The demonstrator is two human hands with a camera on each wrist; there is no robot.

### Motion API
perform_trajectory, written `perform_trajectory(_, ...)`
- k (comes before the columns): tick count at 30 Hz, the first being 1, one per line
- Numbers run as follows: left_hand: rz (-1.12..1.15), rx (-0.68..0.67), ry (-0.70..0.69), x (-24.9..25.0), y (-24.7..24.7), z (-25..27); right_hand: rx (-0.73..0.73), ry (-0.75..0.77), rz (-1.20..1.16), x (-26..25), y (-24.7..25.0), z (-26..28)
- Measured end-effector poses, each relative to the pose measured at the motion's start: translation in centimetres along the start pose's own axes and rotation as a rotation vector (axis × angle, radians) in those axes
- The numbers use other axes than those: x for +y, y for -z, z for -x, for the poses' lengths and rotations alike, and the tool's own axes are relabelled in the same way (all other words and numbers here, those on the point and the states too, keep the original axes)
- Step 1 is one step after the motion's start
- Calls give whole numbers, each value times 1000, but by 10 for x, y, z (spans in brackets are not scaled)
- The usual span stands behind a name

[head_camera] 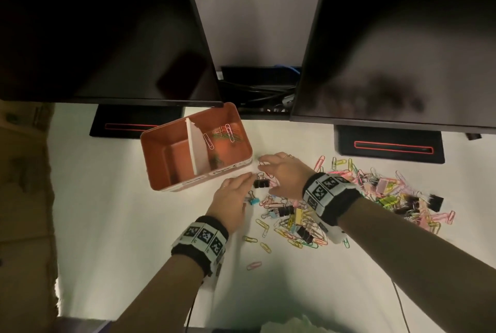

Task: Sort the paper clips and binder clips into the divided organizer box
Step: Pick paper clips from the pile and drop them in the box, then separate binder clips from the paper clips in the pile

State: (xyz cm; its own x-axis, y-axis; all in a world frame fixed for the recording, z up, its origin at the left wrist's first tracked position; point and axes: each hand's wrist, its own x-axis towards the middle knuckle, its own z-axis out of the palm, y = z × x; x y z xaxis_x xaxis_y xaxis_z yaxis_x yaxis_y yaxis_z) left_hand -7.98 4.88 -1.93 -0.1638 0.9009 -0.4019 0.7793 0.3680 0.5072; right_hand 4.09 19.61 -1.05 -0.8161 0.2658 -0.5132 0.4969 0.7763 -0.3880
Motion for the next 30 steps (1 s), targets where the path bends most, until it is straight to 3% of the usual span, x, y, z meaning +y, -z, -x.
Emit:
perform_trajectory(5,27,108,-95,-11,-9,-4,84,-6,-76,7,-15,6)
perform_trajectory(10,99,220,-56,-18,-15,-3,187,5,-170,12,-22,14)
perform_trajectory(18,122,105,97,-15,-12,-3,173,21,-179,17,-30,31)
perform_trajectory(22,69,59,67,-14,-9,-1,209,-51,-239,14,-32,35)
perform_trajectory(27,238,50,-26,-12,-5,17,159,-158,-288,10,-30,36)
perform_trajectory(30,278,-93,-78,-7,-13,29,171,-174,-323,10,-29,39)
